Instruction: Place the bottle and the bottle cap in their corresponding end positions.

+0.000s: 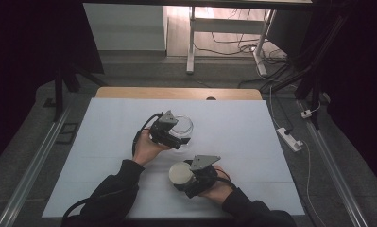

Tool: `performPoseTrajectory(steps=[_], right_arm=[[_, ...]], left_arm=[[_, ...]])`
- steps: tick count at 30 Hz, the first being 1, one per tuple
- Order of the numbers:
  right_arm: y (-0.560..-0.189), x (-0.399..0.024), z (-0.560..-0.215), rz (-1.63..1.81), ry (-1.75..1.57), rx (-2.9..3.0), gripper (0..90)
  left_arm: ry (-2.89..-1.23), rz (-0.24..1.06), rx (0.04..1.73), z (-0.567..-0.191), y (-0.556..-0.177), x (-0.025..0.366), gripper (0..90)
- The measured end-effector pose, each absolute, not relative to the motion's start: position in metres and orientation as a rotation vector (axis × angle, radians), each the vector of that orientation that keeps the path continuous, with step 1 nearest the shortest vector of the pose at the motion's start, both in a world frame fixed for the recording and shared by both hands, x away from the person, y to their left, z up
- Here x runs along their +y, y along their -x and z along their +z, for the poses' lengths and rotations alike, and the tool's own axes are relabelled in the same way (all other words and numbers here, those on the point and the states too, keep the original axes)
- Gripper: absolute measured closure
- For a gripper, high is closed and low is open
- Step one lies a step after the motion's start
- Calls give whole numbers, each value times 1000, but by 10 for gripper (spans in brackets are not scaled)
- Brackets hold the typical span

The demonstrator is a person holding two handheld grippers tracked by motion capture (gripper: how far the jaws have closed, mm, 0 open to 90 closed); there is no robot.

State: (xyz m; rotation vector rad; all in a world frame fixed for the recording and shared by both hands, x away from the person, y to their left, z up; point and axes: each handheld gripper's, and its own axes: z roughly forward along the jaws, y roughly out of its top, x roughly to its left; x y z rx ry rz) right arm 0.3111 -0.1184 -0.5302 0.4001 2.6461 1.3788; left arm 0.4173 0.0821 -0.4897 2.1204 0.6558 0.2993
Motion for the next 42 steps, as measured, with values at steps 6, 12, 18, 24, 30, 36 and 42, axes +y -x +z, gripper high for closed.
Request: performPoseTrajectory(steps=[6,12,18,24,30,36,42], right_arm=[[-313,-115,-536,1326,-402,2682,67],[-315,-112,-537,1280,-415,2710,67],[-316,-109,-538,1234,-423,2734,65],[-319,-111,-538,1245,-472,2728,55],[-320,-112,-538,1259,-501,2729,29],[-318,-112,-537,1268,-480,2733,13],[-316,-114,-530,1307,-473,2712,11]], left_arm=[[-2121,301,668,-495,-420,81,72],[-2122,318,693,-502,-425,82,72],[-2142,323,692,-510,-427,80,72],[-2139,300,692,-514,-430,82,68],[-2189,354,679,-517,-427,77,46],[-2142,301,704,-514,-428,82,10],[-2092,259,712,-507,-425,92,1]])
